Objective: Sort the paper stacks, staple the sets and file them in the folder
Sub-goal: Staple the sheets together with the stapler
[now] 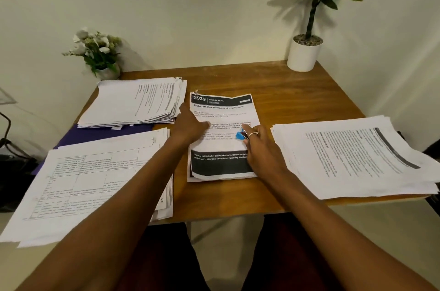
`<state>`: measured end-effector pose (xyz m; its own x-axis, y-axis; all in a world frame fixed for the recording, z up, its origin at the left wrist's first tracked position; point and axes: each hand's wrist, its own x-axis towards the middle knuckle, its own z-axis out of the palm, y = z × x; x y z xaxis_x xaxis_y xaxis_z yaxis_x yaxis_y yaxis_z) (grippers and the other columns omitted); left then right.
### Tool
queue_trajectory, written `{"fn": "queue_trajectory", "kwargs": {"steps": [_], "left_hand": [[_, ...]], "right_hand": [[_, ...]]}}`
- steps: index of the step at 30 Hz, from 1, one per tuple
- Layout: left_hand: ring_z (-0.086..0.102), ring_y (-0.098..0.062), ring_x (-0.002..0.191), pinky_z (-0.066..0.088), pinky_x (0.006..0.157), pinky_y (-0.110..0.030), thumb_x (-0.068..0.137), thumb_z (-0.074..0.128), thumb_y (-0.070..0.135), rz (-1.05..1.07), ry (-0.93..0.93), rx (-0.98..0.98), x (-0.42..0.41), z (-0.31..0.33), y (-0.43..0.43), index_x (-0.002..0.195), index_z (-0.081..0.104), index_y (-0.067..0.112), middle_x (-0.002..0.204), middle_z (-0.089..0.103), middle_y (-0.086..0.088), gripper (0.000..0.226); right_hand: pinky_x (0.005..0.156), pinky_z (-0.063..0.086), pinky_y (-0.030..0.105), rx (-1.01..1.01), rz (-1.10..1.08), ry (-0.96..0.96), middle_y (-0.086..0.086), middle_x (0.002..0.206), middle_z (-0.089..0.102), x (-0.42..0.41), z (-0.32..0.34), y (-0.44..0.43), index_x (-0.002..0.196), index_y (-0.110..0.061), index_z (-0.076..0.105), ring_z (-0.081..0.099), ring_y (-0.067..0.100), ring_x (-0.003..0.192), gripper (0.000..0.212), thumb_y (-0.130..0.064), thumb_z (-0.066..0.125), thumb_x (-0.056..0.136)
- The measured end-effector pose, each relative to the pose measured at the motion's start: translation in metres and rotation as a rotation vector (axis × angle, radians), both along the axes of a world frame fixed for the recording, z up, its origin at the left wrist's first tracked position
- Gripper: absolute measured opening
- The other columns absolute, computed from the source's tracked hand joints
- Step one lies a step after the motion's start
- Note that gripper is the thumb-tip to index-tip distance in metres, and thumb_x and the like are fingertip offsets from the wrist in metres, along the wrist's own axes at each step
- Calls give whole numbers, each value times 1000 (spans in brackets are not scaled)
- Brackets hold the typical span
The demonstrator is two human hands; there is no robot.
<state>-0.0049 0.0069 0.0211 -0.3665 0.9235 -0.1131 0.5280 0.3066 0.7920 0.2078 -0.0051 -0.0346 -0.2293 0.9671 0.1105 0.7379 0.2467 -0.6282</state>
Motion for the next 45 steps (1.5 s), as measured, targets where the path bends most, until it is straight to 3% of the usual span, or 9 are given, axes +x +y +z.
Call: {"fn": "queue_trajectory", "kwargs": {"steps": [2,6,9,12,15,19,26,38,45], "left_hand": [[49,-30,137,47,104,-43,87,78,12,-30,-7,-41,-2,-6,-14,146,35,14,149,50,-7,74],[53,-17,128,50,93,-34,88,77,14,-104,115,99,1,-27,-37,148,41,22,145,52,3,71],[56,-27,128,54,90,-34,94,69,16,-25,262,126,12,-39,-40,148,46,19,146,53,-6,59],[58,-33,125,55,93,-39,100,61,23,8,474,69,21,-48,-38,145,51,14,146,51,-12,47],[61,-34,118,61,88,-41,98,62,28,24,611,65,21,-58,-36,142,52,14,142,53,-13,47],[57,-34,116,57,92,-43,100,56,26,98,626,99,21,-61,-27,136,55,13,137,54,-15,39],[52,-32,123,52,93,-36,101,56,27,132,629,98,24,-60,-28,138,53,14,143,49,-12,40],[46,-28,123,56,94,-41,96,62,24,154,595,169,25,-61,-36,132,53,18,140,43,-10,38],[42,-29,126,43,105,-48,90,64,18,39,714,272,34,-51,-52,122,60,22,137,48,-8,32]], "right_hand": [[46,42,6,-20,-4,72,-2,148,44,0,-3,2,156,-26,32,56,1,92,60,-29,58,102],[50,50,11,40,-57,49,-1,141,53,-6,-5,12,150,-26,37,65,13,94,54,-38,58,102],[54,59,21,25,-132,115,-5,128,63,-15,3,22,139,-28,44,68,16,82,42,-49,50,103],[58,63,29,41,-135,112,0,127,63,-20,8,31,139,-25,45,67,16,87,41,-42,53,103],[72,64,35,146,-58,-9,8,141,53,-24,5,41,150,-18,39,59,21,110,58,-21,66,98],[91,58,36,372,5,-236,11,149,43,-27,-2,51,158,-18,32,45,30,126,82,-18,76,90],[89,52,47,715,92,-103,21,129,59,-27,-3,52,143,-4,53,39,25,120,75,-9,87,76],[97,50,51,695,105,-149,16,130,58,-27,-9,27,143,-11,51,44,28,124,82,-13,92,73],[95,50,38,548,84,-173,11,130,61,-20,-11,-7,142,-15,55,57,29,118,66,-10,83,82]]}}
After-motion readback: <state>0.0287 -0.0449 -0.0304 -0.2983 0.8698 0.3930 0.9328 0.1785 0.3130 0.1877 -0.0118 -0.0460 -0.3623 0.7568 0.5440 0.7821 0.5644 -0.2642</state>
